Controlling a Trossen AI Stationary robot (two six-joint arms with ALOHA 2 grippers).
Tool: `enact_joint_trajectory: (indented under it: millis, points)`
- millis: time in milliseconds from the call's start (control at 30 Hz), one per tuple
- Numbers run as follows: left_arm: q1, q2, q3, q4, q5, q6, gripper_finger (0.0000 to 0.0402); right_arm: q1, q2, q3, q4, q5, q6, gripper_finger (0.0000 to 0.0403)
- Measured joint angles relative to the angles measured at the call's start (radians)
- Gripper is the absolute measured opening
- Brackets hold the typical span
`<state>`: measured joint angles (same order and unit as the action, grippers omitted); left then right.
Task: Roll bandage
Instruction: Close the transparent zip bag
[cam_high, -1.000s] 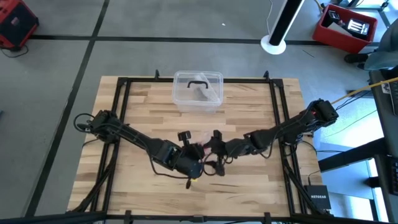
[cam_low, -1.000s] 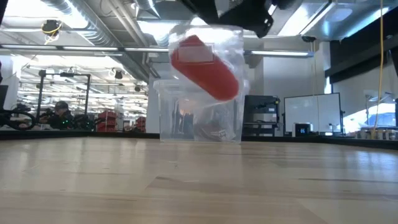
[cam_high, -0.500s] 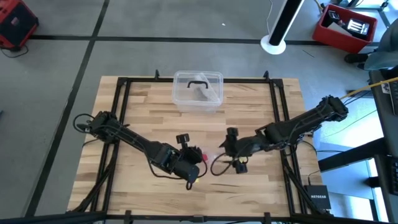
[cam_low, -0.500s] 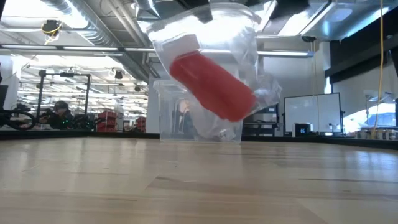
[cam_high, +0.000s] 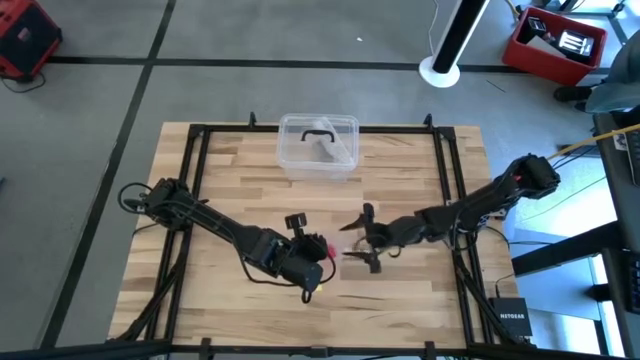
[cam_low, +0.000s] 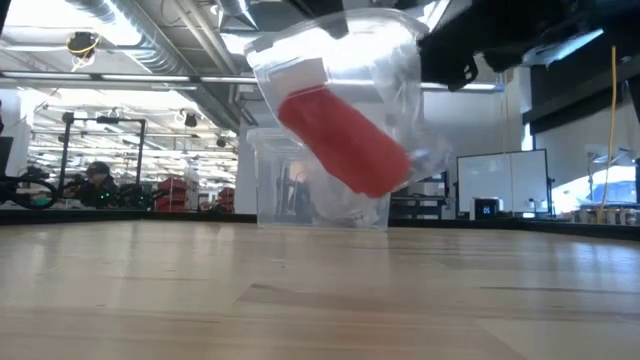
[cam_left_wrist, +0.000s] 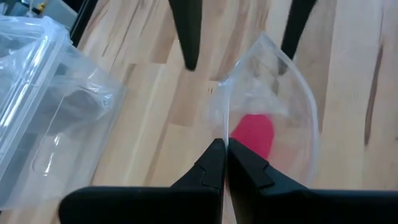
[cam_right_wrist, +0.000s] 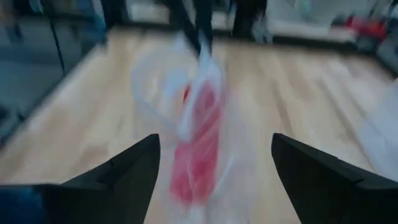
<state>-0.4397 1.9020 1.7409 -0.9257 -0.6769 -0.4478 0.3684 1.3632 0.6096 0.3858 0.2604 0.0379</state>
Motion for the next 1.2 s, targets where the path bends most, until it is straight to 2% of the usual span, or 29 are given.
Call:
enact_joint_trajectory:
  millis: [67, 133, 333, 467, 667, 800, 1067, 1200]
  points:
    - [0.000, 0.002, 0.000, -0.003, 0.000, 0.011, 0.0005, 0.004, 0.004, -0.059, 0.177, -0.011, -0.002, 0.0308]
    - [0.000, 0.003, 0.000, -0.001, 0.001, 0.027, 0.0005, 0.005, 0.013, -0.093, 0.276, -0.039, -0.005, 0.0308]
    - [0.000, 0.003, 0.000, 0.058, 0.001, 0.088, 0.0005, 0.004, 0.055, -0.104, 0.259, -0.054, 0.013, 0.0286]
    - [-0.003, 0.003, 0.000, 0.100, 0.000, 0.118, 0.0005, 0.004, 0.091, -0.103, 0.338, -0.059, 0.009, 0.0245]
    - [-0.003, 0.003, 0.000, 0.095, 0.001, 0.111, 0.0005, 0.005, 0.100, -0.101, 0.375, -0.172, 0.016, 0.0186]
    - [-0.003, 0.003, 0.000, 0.097, 0.000, 0.110, 0.0005, 0.005, 0.100, -0.087, 0.375, -0.130, 0.031, 0.0141]
    - [-0.003, 0.002, 0.001, 0.089, 0.067, 0.146, 0.0007, 0.004, 0.100, -0.024, 0.312, -0.117, -0.060, 0.0013]
    - [0.013, 0.002, 0.082, -0.023, 0.122, 0.160, 0.0040, 0.004, 0.100, -0.019, 0.256, -0.067, -0.056, 0.0015]
